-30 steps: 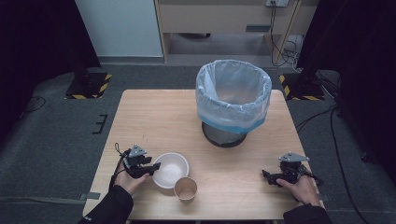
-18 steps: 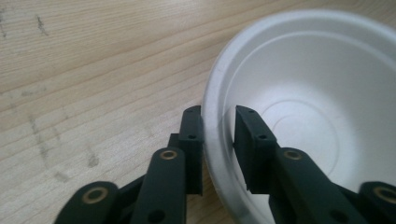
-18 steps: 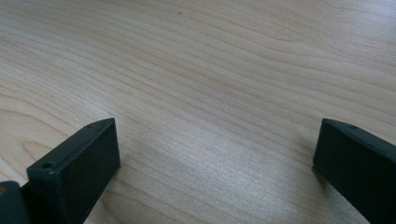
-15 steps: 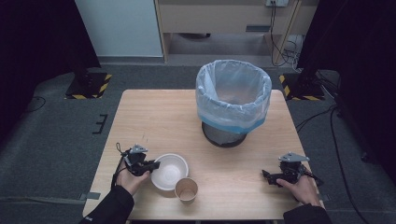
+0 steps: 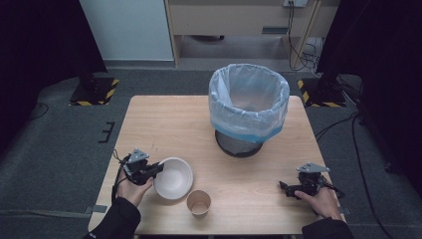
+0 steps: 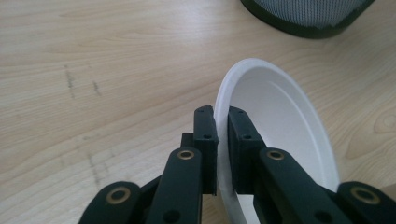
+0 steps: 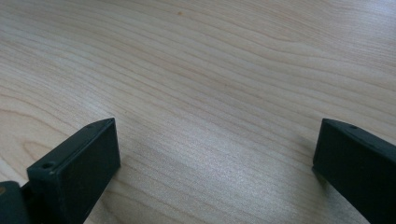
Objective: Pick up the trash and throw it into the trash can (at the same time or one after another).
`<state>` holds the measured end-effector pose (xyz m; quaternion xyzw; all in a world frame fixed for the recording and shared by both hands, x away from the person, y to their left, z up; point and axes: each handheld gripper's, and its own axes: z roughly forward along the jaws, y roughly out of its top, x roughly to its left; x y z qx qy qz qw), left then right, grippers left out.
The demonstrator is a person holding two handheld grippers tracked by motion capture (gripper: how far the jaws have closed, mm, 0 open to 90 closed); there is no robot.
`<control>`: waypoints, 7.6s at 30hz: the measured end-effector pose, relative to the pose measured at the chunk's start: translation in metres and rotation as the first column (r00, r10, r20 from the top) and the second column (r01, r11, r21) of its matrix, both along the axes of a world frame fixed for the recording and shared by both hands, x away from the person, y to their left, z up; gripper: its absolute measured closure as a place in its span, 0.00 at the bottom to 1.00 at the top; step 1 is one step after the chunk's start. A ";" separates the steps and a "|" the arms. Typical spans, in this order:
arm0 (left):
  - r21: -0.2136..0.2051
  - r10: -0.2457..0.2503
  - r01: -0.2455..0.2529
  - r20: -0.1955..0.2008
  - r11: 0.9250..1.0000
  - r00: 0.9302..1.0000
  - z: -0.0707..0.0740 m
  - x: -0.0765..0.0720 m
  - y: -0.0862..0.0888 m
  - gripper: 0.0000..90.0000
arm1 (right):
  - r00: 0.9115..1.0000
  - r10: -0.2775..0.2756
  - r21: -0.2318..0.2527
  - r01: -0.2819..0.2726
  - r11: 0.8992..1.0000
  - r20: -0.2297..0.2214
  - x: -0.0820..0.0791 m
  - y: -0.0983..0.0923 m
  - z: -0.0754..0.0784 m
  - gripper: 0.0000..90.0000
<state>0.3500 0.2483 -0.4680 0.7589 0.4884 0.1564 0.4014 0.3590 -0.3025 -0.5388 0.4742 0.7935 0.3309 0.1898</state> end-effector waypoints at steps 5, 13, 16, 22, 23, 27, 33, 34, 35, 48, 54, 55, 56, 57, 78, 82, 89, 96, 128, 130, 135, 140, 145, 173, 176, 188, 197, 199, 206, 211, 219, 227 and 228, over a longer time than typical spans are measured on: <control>0.005 0.032 -0.032 0.055 0.999 0.998 0.010 -0.002 0.010 0.93 | 1.000 0.001 0.000 -0.001 1.000 0.000 0.000 0.000 0.000 0.01; -0.037 0.098 -0.094 0.108 0.995 0.989 0.024 -0.003 0.029 0.93 | 1.000 0.001 0.000 -0.001 1.000 0.000 0.000 0.000 0.000 0.01; -0.062 0.124 -0.117 0.123 0.991 0.985 0.029 -0.002 0.037 0.93 | 1.000 0.001 0.000 -0.001 1.000 0.000 0.000 0.000 0.000 0.01; -0.122 0.157 -0.139 0.154 0.983 0.975 0.045 -0.001 0.049 0.93 | 1.000 0.001 0.000 -0.001 1.000 0.000 0.000 0.000 0.000 0.01; -0.135 0.170 -0.148 0.169 0.980 0.971 0.050 -0.001 0.052 0.93 | 1.000 0.001 0.000 -0.001 1.000 0.000 0.000 0.000 0.000 0.01; -0.177 0.202 -0.166 0.212 0.970 0.956 0.067 -0.001 0.063 0.93 | 1.000 0.001 0.001 -0.001 1.000 0.000 0.000 0.000 0.000 0.01; -0.235 0.232 -0.169 0.276 0.957 0.933 0.093 0.001 0.070 0.93 | 1.000 0.000 -0.001 0.000 1.000 0.000 0.000 0.000 0.000 0.01; -0.244 0.236 -0.168 0.284 0.955 0.929 0.097 0.002 0.071 0.93 | 1.000 0.000 -0.001 0.000 1.000 0.000 0.000 0.000 0.000 0.01; -0.251 0.238 -0.165 0.293 0.954 0.926 0.100 0.002 0.071 0.93 | 1.000 0.000 -0.001 0.000 1.000 0.000 0.000 0.000 0.000 0.01; -0.277 0.238 -0.135 0.382 0.951 0.893 0.147 0.012 0.061 0.93 | 1.000 0.000 -0.002 0.000 1.000 0.002 0.000 0.000 0.000 0.01; -0.286 0.226 -0.108 0.421 0.952 0.878 0.165 0.017 0.050 0.93 | 1.000 -0.001 -0.002 0.001 1.000 0.002 0.000 0.000 0.000 0.01; -0.289 0.226 -0.104 0.428 0.952 0.875 0.168 0.018 0.049 0.93 | 1.000 -0.001 -0.002 0.001 1.000 0.002 0.000 0.000 0.000 0.01; -0.291 0.224 -0.100 0.433 0.951 0.873 0.171 0.018 0.047 0.93 | 1.000 0.000 -0.002 0.000 1.000 0.002 0.000 0.000 0.000 0.01; -0.290 0.221 -0.096 0.439 0.952 0.871 0.174 0.019 0.046 0.93 | 1.000 -0.001 -0.002 0.001 1.000 0.002 0.000 0.000 0.000 0.01; -0.293 0.170 -0.005 0.538 0.956 0.826 0.232 0.036 -0.003 0.93 | 1.000 -0.002 -0.001 0.002 1.000 0.000 0.000 0.000 0.000 0.01; -0.286 0.156 0.009 0.548 0.958 0.821 0.239 0.041 -0.012 0.93 | 1.000 -0.001 -0.001 0.001 1.000 0.001 0.000 0.000 0.000 0.01; -0.273 0.141 0.022 0.563 0.962 0.814 0.249 0.052 -0.028 0.93 | 1.000 -0.001 -0.001 0.001 1.000 0.000 0.000 0.000 0.000 0.01; -0.274 0.123 0.049 0.576 0.960 0.808 0.256 0.061 -0.050 0.93 | 1.000 -0.002 -0.001 0.002 1.000 0.003 0.000 0.000 0.000 0.01; -0.201 0.002 0.158 0.625 0.967 0.780 0.264 0.105 -0.164 0.93 | 1.000 -0.002 0.000 0.002 1.000 0.002 0.000 0.000 0.000 0.01; -0.203 0.006 0.156 0.626 0.967 0.779 0.262 0.109 -0.170 0.93 | 1.000 -0.002 0.000 0.002 1.000 0.002 0.000 0.000 0.000 0.01; -0.197 0.000 0.155 0.618 0.968 0.786 0.254 0.116 -0.182 0.93 | 1.000 -0.002 0.000 0.002 1.000 0.002 0.000 0.000 0.000 0.01; -0.159 -0.035 0.158 0.592 0.975 0.805 0.242 0.124 -0.195 0.93 | 1.000 -0.002 0.002 0.002 1.000 0.003 0.000 0.001 0.000 0.01; -0.126 -0.057 0.158 0.577 0.979 0.815 0.234 0.130 -0.203 0.93 | 1.000 0.001 0.000 -0.001 1.000 0.006 0.001 0.001 0.000 0.01; -0.148 -0.156 0.274 0.534 0.950 0.831 0.192 0.051 -0.110 0.47 | 1.000 0.005 -0.002 -0.005 1.000 0.004 0.001 0.001 0.000 0.01; -0.132 -0.164 0.264 0.506 0.955 0.847 0.170 0.029 -0.088 0.43 | 1.000 0.003 -0.003 -0.003 1.000 0.005 0.001 0.001 0.000 0.01; -0.104 -0.152 0.195 0.326 0.975 0.933 0.071 -0.023 -0.048 0.35 | 1.000 -0.002 -0.003 0.002 1.000 0.003 0.002 0.002 0.000 0.01; -0.106 -0.162 0.188 0.219 0.976 0.962 0.028 -0.038 -0.040 0.33 | 1.000 -0.001 -0.003 0.001 1.000 0.003 0.001 0.002 0.000 0.01; -0.104 -0.175 0.199 0.204 0.975 0.963 0.024 -0.041 -0.042 0.33 | 1.000 0.002 -0.003 -0.002 1.000 0.005 0.001 0.002 0.000 0.01; -0.116 -0.256 0.274 0.146 0.955 0.955 0.012 -0.043 -0.057 0.36 | 1.000 0.010 -0.004 -0.010 1.000 0.005 0.001 0.001 0.000 0.01; -0.111 -0.313 0.324 0.104 0.940 0.944 0.005 -0.046 -0.066 0.42 | 1.000 0.010 -0.004 -0.010 1.000 0.005 0.001 0.001 0.000 0.01; -0.087 -0.370 0.370 0.019 0.925 0.929 -0.005 -0.047 -0.076 0.51 | 1.000 0.010 -0.004 -0.010 1.000 0.005 0.001 0.001 0.000 0.01; -0.078 -0.385 0.380 -0.056 0.922 0.921 -0.009 -0.048 -0.081 0.66 | 1.000 0.009 -0.003 -0.009 1.000 0.003 0.001 0.001 0.000 0.01; -0.079 -0.384 0.379 -0.061 0.922 0.921 -0.009 -0.048 -0.082 0.68 | 1.000 0.009 -0.003 -0.009 1.000 0.003 0.001 0.001 0.000 0.01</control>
